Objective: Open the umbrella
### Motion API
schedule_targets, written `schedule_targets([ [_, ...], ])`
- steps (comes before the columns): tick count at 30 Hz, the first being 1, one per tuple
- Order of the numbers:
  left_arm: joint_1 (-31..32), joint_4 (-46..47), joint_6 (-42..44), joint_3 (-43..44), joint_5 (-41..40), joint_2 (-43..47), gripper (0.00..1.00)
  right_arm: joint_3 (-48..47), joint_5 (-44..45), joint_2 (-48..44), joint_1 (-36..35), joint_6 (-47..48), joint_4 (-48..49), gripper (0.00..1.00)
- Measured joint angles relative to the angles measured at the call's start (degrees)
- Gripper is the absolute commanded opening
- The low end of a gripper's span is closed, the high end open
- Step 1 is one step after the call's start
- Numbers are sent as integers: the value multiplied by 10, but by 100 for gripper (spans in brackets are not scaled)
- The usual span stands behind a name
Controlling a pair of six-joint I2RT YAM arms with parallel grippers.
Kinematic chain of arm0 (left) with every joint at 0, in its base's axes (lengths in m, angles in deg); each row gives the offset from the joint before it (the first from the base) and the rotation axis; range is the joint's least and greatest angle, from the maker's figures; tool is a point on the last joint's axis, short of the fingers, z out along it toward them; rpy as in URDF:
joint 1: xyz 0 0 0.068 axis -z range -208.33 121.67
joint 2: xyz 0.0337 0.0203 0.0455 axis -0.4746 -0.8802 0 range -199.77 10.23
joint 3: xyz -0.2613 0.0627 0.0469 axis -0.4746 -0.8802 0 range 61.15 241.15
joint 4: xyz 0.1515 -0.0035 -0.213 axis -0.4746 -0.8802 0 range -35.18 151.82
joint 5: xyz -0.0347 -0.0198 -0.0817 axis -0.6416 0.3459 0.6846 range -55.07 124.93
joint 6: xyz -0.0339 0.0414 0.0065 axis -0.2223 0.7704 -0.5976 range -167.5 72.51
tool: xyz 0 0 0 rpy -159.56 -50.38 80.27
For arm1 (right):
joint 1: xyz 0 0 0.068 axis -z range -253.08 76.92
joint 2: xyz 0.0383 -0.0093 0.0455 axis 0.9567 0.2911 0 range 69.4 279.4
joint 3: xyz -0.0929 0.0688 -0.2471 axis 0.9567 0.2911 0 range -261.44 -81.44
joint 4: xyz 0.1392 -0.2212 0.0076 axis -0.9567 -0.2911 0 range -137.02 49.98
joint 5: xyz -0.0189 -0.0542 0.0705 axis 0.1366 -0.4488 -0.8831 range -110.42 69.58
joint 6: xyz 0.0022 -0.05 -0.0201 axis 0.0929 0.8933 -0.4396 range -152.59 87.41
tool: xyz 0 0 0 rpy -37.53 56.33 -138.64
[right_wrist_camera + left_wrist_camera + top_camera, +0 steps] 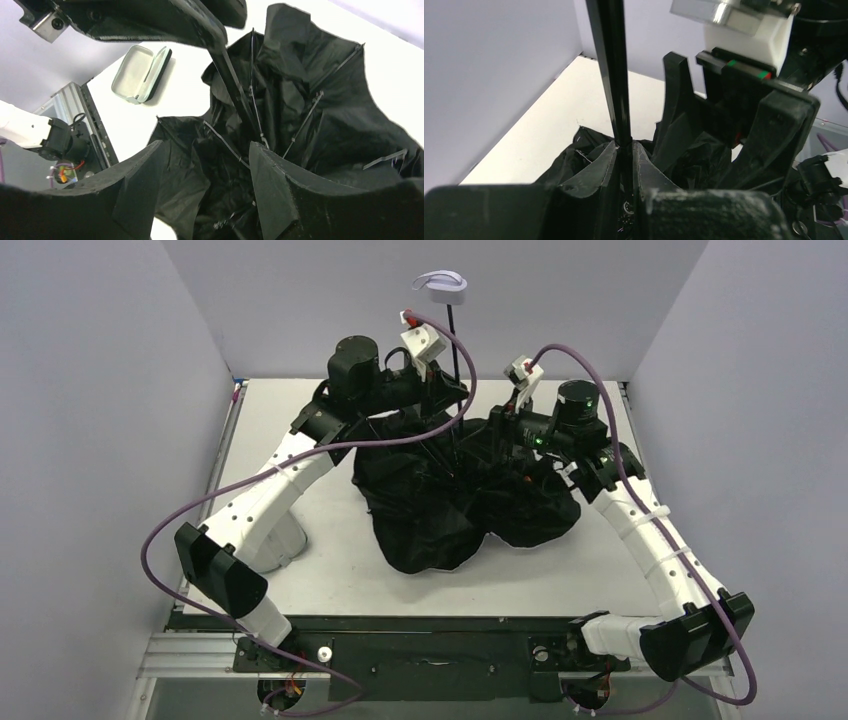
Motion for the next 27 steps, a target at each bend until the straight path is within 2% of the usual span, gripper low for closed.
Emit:
schedule_targets([
  [2,5,-3,-2,7,9,0,0,0,14,0,-20,13,16,55],
  [6,14,-12,-5,19,19,0,0,4,43,1,-46,41,44,43],
  [10,13,-28,-9,36,26,-5,0,18,70,3,-55,60,72,37],
  [23,18,-48,-21,56,66,-11,0,47,75,-13,-25,71,85,41],
  [26,18,-57,-20,73,70,-21,0,44,69,-7,-30,59,92,33],
  [27,18,-64,-20,83,72,-27,0,42,68,-3,-33,53,96,25],
])
